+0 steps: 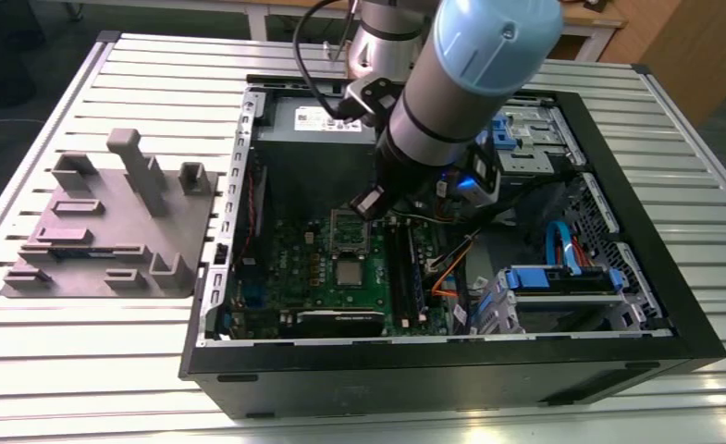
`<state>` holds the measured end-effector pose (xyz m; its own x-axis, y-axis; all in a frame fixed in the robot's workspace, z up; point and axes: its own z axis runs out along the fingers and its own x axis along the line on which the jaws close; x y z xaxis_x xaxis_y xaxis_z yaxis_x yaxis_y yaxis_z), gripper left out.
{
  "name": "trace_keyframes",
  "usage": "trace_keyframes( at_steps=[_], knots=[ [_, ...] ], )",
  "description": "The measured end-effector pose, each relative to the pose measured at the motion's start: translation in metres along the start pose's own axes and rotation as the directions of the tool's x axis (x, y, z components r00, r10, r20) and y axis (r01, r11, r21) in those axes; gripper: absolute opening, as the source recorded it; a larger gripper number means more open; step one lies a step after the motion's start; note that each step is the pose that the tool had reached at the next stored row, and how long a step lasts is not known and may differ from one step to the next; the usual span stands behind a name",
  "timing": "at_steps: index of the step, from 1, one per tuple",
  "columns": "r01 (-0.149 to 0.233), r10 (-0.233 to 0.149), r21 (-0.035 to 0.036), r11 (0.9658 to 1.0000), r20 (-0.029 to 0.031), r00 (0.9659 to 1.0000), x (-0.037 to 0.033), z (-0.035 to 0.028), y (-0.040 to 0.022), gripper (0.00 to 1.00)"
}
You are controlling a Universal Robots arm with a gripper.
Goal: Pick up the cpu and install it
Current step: 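Close the cpu cover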
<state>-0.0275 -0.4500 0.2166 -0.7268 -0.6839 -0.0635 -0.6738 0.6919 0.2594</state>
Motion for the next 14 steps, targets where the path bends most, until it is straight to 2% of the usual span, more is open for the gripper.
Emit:
trace_keyframes(
  at_steps=[5,14],
  knots=[
    [0.008,-0.008,-0.0004,1.0000,-0.0022,1.0000,-0.0002,-0.0044,0.0013,0.10],
    [0.034,-0.034,-0.0014,0.9994,-0.0100,0.9994,0.0002,-0.0086,0.0031,0.10]
  ],
)
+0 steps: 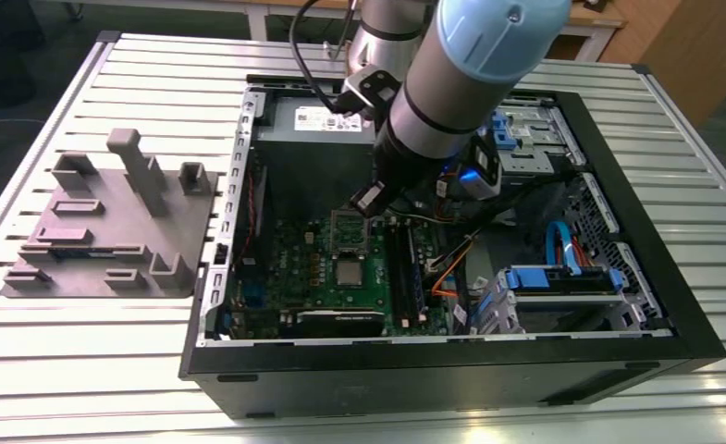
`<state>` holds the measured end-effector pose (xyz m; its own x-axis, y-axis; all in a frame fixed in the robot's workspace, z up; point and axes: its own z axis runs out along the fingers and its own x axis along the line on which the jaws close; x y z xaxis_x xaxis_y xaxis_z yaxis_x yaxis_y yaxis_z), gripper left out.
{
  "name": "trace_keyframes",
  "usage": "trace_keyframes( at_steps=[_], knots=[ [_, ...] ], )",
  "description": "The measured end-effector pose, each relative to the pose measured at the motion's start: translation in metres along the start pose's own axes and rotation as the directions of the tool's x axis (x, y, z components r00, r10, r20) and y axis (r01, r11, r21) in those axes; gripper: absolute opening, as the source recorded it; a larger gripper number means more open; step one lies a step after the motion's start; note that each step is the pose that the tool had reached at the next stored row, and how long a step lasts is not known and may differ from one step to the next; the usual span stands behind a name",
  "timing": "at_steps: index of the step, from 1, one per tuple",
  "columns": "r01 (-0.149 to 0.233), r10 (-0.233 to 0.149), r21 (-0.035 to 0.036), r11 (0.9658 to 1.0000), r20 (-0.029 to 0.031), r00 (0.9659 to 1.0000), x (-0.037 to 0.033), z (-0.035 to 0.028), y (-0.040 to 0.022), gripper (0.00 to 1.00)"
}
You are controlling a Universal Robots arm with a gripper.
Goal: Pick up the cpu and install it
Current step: 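Close the cpu cover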
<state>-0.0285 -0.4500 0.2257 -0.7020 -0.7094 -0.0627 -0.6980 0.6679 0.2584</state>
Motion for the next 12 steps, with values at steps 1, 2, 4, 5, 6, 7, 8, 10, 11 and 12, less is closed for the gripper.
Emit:
trace_keyframes(
  at_steps=[1,2,4,5,6,7,8,10,11,12],
  knots=[
    [0.003,-0.003,-0.0002,1.0000,-0.0009,1.0000,0.0000,-0.0003,0.0001,0.10],
    [0.006,-0.006,-0.0004,1.0000,-0.0017,1.0000,0.0000,-0.0007,0.0003,0.10],
    [0.013,-0.013,-0.0009,0.9999,-0.0034,0.9999,0.0001,-0.0013,0.0005,0.10],
    [0.017,-0.017,-0.0012,0.9999,-0.0044,0.9998,0.0000,-0.0016,0.0006,0.10],
    [0.021,-0.021,-0.0015,0.9998,-0.0055,0.9998,0.0000,-0.0019,0.0007,0.10],
    [0.025,-0.025,-0.0017,0.9997,-0.0067,0.9997,0.0000,-0.0021,0.0007,0.10],
    [0.030,-0.030,-0.0020,0.9996,-0.0080,0.9995,0.0001,-0.0024,0.0008,0.10],
    [0.038,-0.038,-0.0026,0.9993,-0.0102,0.9992,0.0001,-0.0028,0.0010,0.10],
    [0.041,-0.041,-0.0028,0.9991,-0.0111,0.9991,0.0000,-0.0032,0.0011,0.10],
    [0.044,-0.044,-0.0030,0.9990,-0.0119,0.9990,0.0000,-0.0035,0.0012,0.10]
  ],
)
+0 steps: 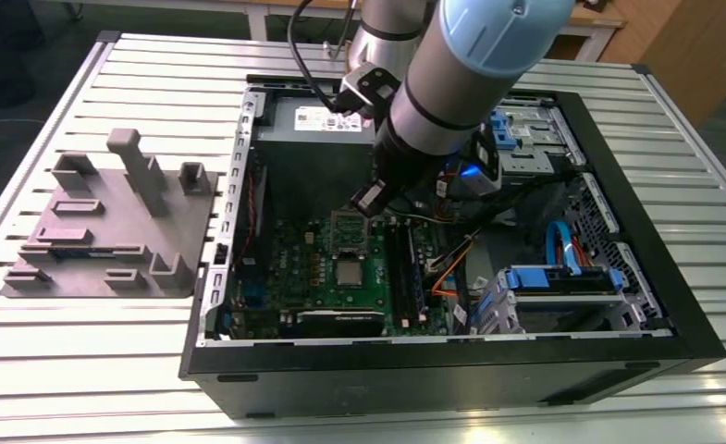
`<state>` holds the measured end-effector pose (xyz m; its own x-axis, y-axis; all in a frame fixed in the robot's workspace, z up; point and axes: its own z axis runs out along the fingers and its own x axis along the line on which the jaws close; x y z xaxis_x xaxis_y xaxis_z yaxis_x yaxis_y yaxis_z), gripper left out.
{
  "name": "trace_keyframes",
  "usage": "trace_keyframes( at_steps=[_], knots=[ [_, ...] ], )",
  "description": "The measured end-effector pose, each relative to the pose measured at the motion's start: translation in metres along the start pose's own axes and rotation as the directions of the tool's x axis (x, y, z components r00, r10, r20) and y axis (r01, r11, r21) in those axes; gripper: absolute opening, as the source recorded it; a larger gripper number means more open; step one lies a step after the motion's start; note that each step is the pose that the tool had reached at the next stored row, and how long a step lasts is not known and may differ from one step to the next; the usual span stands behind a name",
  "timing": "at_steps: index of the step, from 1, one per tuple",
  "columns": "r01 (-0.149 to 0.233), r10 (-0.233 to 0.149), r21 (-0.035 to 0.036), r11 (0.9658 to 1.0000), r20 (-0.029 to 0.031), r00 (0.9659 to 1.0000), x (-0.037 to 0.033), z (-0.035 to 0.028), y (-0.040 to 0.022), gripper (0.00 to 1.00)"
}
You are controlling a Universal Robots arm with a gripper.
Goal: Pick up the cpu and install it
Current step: 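Close the cpu cover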
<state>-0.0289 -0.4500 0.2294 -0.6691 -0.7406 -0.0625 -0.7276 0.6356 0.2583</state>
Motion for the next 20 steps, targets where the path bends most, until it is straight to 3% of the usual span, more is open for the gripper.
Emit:
trace_keyframes(
  at_steps=[14,20],
  knots=[
    [0.022,-0.022,-0.0017,0.9998,-0.0056,0.9997,-0.0003,-0.0044,0.0012,0.10],
    [0.044,-0.044,-0.0031,0.9990,-0.0115,0.9990,-0.0002,-0.0054,0.0016,0.10]
  ],
)
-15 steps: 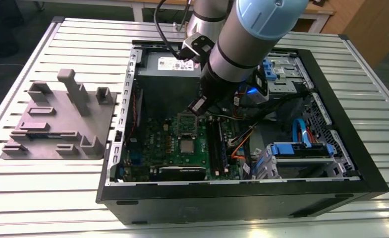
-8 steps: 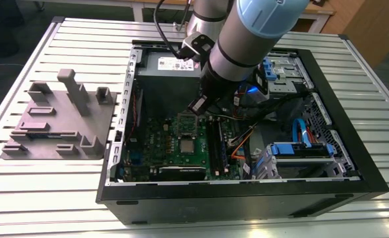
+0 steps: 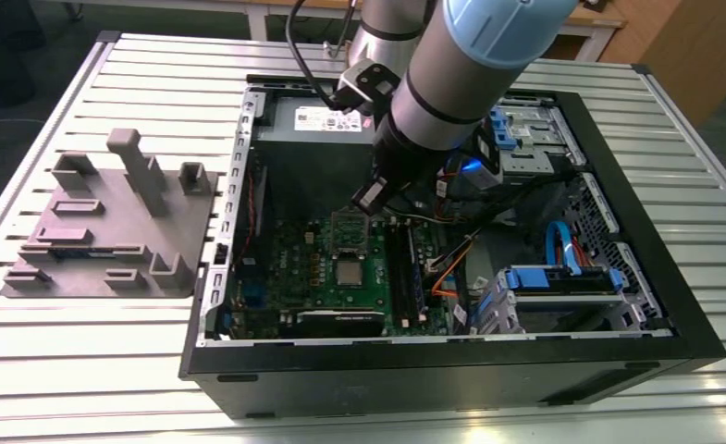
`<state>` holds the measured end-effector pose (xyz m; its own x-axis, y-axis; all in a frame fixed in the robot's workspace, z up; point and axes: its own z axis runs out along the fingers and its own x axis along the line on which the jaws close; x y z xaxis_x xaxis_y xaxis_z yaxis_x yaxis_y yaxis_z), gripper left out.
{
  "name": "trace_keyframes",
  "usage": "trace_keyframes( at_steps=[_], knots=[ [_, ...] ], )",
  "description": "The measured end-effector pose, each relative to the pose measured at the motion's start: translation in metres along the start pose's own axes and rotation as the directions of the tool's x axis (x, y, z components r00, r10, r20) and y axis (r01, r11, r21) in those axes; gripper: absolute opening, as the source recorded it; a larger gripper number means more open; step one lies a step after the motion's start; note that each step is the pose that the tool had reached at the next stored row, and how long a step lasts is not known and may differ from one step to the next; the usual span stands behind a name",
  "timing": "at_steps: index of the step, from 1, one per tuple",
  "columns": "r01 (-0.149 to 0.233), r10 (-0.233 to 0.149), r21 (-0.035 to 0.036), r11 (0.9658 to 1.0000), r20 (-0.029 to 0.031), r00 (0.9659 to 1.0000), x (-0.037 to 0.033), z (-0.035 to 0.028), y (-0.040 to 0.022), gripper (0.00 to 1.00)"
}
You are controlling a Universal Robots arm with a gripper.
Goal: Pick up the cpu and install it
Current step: 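Close the cpu cover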
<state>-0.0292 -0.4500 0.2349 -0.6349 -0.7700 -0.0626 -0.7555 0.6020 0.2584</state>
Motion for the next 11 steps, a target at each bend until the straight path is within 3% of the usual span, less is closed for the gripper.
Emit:
trace_keyframes(
  at_steps=[11],
  knots=[
    [0.019,-0.019,-0.0013,0.9998,-0.0051,0.9998,0.0000,-0.0009,0.0002,0.10]
  ],
)
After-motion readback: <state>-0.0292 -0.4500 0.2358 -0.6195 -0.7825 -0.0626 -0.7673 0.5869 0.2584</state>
